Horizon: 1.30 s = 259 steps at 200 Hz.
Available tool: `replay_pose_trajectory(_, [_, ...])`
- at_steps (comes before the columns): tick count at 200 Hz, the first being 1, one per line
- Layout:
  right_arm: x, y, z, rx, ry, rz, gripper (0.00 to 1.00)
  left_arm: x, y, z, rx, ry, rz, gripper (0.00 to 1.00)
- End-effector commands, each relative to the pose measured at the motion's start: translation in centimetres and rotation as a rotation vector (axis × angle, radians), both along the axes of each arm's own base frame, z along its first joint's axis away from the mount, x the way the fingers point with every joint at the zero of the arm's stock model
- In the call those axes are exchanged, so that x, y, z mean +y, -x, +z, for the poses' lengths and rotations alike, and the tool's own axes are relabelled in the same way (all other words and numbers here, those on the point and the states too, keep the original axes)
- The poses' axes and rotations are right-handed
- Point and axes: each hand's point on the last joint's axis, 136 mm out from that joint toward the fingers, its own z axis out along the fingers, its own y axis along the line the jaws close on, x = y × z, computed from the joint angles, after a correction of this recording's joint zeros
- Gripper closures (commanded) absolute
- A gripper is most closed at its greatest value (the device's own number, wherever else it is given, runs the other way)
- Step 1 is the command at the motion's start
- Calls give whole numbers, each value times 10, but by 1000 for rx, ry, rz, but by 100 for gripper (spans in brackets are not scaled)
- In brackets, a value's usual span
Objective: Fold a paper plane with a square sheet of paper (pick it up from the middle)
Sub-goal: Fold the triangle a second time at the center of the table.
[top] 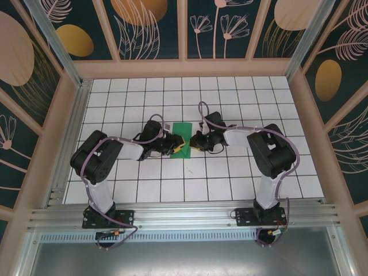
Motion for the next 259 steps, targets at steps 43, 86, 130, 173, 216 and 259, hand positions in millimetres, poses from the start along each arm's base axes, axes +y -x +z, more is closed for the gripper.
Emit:
replay_pose_trajectory(43, [2,-6,39,-131,-85,19,69,-5,-7,0,-25,5,3,75])
replay_pose_trajectory(86, [8,-8,36,-125,-84,38,62,-4,-6,0,-24,0,4,76])
replay_pose_trajectory(130, [16,-4,28,-108,-77,78,64,-4,-6,0,-25,1,4,78])
replay_pose_trajectory(173, [22,-7,23,-98,-78,93,67,-4,-6,1,-27,2,5,80])
replay_pose_trajectory(216, [26,-8,24,-105,-87,105,87,-4,-6,2,-31,4,3,81])
replay_pose_trajectory(259, [17,-15,13,-137,6,112,96,0,-3,6,-53,-15,2,69])
